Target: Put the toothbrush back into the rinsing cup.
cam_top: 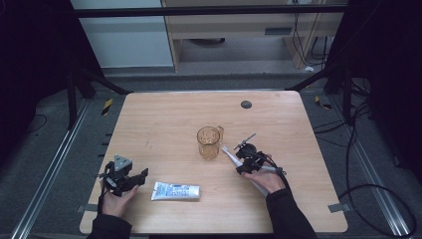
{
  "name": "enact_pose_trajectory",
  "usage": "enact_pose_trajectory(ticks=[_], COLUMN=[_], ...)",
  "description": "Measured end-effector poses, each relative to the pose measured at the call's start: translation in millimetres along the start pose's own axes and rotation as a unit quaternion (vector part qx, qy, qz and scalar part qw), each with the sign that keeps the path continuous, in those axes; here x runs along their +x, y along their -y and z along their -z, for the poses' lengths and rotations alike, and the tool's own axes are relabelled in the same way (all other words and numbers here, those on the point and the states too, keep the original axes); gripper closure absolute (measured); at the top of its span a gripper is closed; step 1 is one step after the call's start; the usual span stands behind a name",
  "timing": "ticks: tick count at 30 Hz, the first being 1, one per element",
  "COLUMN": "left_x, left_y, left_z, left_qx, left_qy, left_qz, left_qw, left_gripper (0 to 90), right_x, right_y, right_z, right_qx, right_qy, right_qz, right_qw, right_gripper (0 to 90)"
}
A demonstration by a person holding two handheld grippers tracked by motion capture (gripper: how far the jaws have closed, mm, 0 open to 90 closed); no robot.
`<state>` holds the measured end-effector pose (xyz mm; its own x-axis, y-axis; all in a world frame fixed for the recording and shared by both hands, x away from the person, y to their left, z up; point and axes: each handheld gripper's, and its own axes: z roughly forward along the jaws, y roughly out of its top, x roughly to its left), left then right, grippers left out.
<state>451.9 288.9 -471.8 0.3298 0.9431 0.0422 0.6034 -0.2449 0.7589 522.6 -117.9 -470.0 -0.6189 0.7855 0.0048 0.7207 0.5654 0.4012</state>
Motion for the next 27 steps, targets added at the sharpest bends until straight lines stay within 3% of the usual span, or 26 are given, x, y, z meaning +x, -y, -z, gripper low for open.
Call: enact_pose_trajectory(ticks=[11, 18, 27], left_x=[-0.3, -0.1, -0.3], left_y=[-0.2, -0.2, -0.6], left_z=[0.1, 0.1, 0.8], left_qx=[0.002, 0.002, 0.002], left_qy=[0.001, 0.001, 0.002], left_qz=[0.0, 0.0, 0.001], left_qw=[1.0, 1.0, 1.0], left_gripper=[34.6, 35.2, 35.9], right_x=[-0.2, -1.1, -2.7], right_y=[0.1, -0.8, 1.9], right_z=[-2.2, -1.2, 13.8], right_qx=[0.008, 0.011, -0.018], right_qy=[0.001, -0.002, -0.007], right_qz=[-0.001, -0.014, -0.021], right_qw=[1.0, 0.9998, 0.9996], right_gripper=[66.2, 67.1, 67.3])
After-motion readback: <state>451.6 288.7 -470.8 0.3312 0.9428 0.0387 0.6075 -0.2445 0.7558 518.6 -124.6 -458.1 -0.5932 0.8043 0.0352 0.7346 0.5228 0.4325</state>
